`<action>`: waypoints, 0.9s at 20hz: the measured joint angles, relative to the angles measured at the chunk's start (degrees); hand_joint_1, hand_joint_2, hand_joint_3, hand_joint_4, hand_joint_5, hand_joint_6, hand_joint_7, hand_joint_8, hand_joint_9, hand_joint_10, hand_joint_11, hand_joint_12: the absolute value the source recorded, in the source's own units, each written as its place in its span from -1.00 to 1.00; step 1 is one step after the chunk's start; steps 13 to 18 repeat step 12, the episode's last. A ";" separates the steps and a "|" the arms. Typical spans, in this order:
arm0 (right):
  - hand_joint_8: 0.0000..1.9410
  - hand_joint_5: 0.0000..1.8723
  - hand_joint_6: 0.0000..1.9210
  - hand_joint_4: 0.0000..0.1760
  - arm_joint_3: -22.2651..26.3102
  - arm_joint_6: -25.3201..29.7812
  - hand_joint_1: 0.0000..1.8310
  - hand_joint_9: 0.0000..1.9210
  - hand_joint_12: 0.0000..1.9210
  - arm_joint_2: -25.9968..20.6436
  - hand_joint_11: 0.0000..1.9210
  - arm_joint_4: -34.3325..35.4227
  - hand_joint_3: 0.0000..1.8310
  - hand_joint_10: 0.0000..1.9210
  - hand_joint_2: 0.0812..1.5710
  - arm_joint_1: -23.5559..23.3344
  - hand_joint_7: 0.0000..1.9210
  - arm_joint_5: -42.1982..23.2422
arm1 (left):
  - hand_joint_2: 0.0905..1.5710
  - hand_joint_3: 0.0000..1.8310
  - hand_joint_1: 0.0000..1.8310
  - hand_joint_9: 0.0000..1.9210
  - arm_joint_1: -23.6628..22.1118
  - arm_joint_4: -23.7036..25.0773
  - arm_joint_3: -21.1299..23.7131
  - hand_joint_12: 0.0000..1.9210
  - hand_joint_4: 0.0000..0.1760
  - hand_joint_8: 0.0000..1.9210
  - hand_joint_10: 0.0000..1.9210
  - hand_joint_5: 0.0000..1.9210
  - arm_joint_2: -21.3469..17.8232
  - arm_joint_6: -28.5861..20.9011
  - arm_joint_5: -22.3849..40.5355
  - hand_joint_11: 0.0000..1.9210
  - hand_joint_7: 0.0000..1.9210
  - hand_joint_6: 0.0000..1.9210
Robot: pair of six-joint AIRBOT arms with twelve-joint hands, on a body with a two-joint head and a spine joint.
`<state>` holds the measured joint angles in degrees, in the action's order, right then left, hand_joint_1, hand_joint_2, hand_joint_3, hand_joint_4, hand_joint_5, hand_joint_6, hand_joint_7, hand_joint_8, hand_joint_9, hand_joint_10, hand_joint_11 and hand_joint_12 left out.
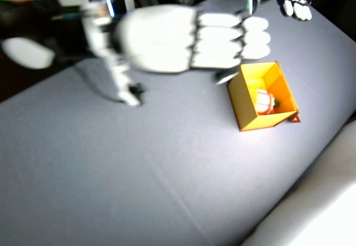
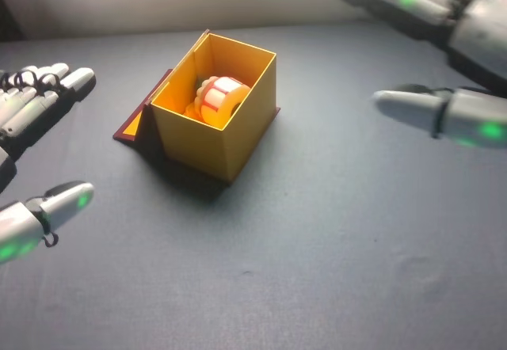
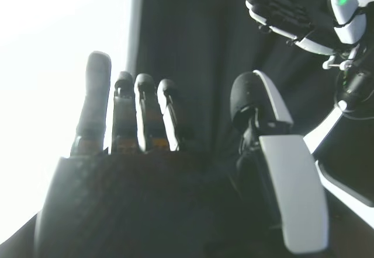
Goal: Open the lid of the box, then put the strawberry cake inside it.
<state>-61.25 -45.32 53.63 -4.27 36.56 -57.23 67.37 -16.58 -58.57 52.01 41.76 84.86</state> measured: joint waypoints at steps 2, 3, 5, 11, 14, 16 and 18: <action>-1.00 -1.00 -1.00 -1.00 2.51 -0.07 -0.54 -1.00 -1.00 -3.67 -1.00 1.62 -1.00 -1.00 0.68 4.20 -1.00 -5.20 | 0.71 -1.00 -0.64 -1.00 0.00 0.04 0.20 -1.00 0.35 -1.00 -1.00 -1.00 -0.52 0.13 2.38 -1.00 -1.00 -1.00; -1.00 -1.00 -1.00 -1.00 3.39 -0.66 -0.49 -1.00 -1.00 -4.83 -1.00 2.45 -1.00 -1.00 0.68 5.57 -1.00 -7.19 | 0.72 -0.99 -0.68 -1.00 0.00 -0.09 0.35 -1.00 0.29 -1.00 -1.00 -1.00 -0.87 0.22 2.73 -1.00 -1.00 -1.00; -1.00 -1.00 -1.00 -1.00 5.57 -2.75 -0.54 -1.00 -1.00 -7.52 -1.00 6.05 -0.99 -1.00 0.72 9.60 -1.00 -12.00 | 0.71 -1.00 -0.72 -1.00 0.00 -0.68 0.61 -1.00 0.24 -1.00 -1.00 -1.00 -1.38 0.42 4.46 -1.00 -1.00 -1.00; -1.00 -1.00 -1.00 -1.00 9.81 -4.31 -0.58 -1.00 -1.00 -12.74 -1.00 13.18 -1.00 -1.00 0.66 20.41 -1.00 -24.20 | 0.73 -0.99 -0.63 -1.00 -0.31 0.92 1.81 -1.00 0.27 -1.00 -1.00 -1.00 -3.34 2.19 6.29 -1.00 -1.00 -1.00; -1.00 -1.00 -1.00 -1.00 10.47 -4.31 -0.60 -1.00 -1.00 -13.27 -1.00 14.19 -1.00 -1.00 0.65 22.60 -1.00 -26.91 | 0.74 -0.99 -0.69 -1.00 -0.83 0.83 2.01 -1.00 0.34 -1.00 -1.00 -1.00 -3.72 2.93 6.43 -1.00 -1.00 -1.00; -1.00 -1.00 -1.00 -1.00 10.47 -4.31 -0.60 -1.00 -1.00 -13.27 -1.00 14.19 -1.00 -1.00 0.65 22.60 -1.00 -26.91 | 0.74 -0.99 -0.69 -1.00 -0.83 0.83 2.01 -1.00 0.34 -1.00 -1.00 -1.00 -3.72 2.93 6.43 -1.00 -1.00 -1.00; -1.00 -1.00 -1.00 -1.00 10.47 -4.31 -0.60 -1.00 -1.00 -13.27 -1.00 14.19 -1.00 -1.00 0.65 22.60 -1.00 -26.91 | 0.74 -0.99 -0.69 -1.00 -0.83 0.83 2.01 -1.00 0.34 -1.00 -1.00 -1.00 -3.72 2.93 6.43 -1.00 -1.00 -1.00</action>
